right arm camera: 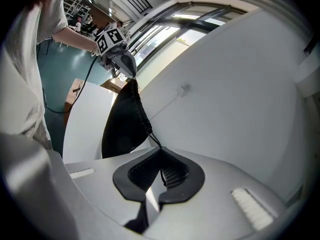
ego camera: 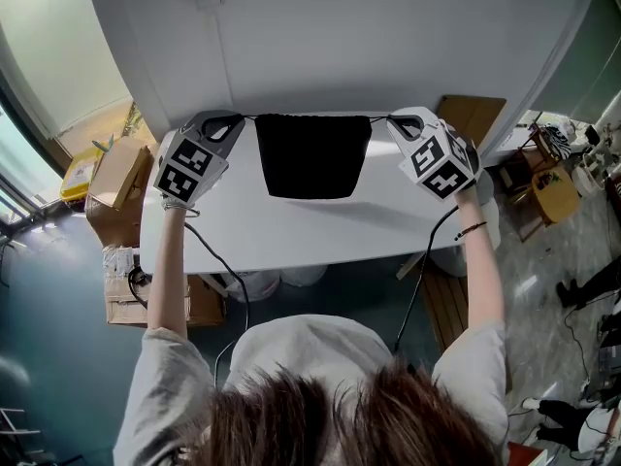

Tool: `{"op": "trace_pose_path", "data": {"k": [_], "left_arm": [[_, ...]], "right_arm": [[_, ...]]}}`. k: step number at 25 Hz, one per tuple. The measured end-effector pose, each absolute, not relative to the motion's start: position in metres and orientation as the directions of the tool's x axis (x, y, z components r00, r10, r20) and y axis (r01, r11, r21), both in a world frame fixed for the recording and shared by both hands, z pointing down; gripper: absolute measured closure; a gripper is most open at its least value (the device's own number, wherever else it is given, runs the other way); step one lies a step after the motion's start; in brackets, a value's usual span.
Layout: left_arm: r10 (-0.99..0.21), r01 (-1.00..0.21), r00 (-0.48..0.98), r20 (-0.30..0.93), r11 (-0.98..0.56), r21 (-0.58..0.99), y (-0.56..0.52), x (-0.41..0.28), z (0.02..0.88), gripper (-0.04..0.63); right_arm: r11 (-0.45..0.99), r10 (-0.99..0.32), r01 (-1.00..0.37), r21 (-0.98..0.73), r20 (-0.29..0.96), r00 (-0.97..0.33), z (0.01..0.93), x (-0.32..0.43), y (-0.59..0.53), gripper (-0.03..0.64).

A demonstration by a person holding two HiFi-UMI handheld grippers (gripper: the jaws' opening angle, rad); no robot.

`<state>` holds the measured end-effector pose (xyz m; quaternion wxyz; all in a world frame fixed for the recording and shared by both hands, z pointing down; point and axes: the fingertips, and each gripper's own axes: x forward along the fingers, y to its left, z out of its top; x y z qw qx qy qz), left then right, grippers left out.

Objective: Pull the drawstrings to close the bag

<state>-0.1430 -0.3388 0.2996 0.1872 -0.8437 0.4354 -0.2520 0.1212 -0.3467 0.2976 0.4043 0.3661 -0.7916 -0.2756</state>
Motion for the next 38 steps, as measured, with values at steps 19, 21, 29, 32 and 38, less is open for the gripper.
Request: {"op": "trace_pose_path", "data": {"k": [19, 21, 29, 32, 38], "left_arm": [[-0.833, -0.641, 0.474, 0.287, -0.55, -0.535, -0.338, -0.155, 0.311, 0.591], [-0.833, -0.642, 0.472, 0.289, -0.549, -0.535, -0.337, -0.156, 0.312, 0.591], [-0.833, -0.625, 0.444, 0.33, -0.551, -0.552, -0.331, -0.161, 0.312, 0.591], [-0.832, -0.644, 0.466, 0.301, -0.552, -0.529, -0.335, -0.16, 0.315, 0.591], [-0.834, -0.648, 0.468, 0.291, -0.548, -0.529, -0.335, -0.16, 0.314, 0.591]], "right_arm": [[0.547, -0.828, -0.374, 0.749, 0.419, -0.373, 0.298, 0.125, -0.347, 0.6], [0.545, -0.83, -0.377, 0.749, 0.417, -0.371, 0.298, 0.126, -0.346, 0.6], [0.538, -0.836, -0.388, 0.749, 0.416, -0.358, 0.298, 0.127, -0.347, 0.6], [0.535, -0.839, -0.393, 0.748, 0.416, -0.351, 0.299, 0.129, -0.346, 0.6], [0.523, -0.848, -0.406, 0.75, 0.41, -0.335, 0.3, 0.134, -0.347, 0.6]]}}
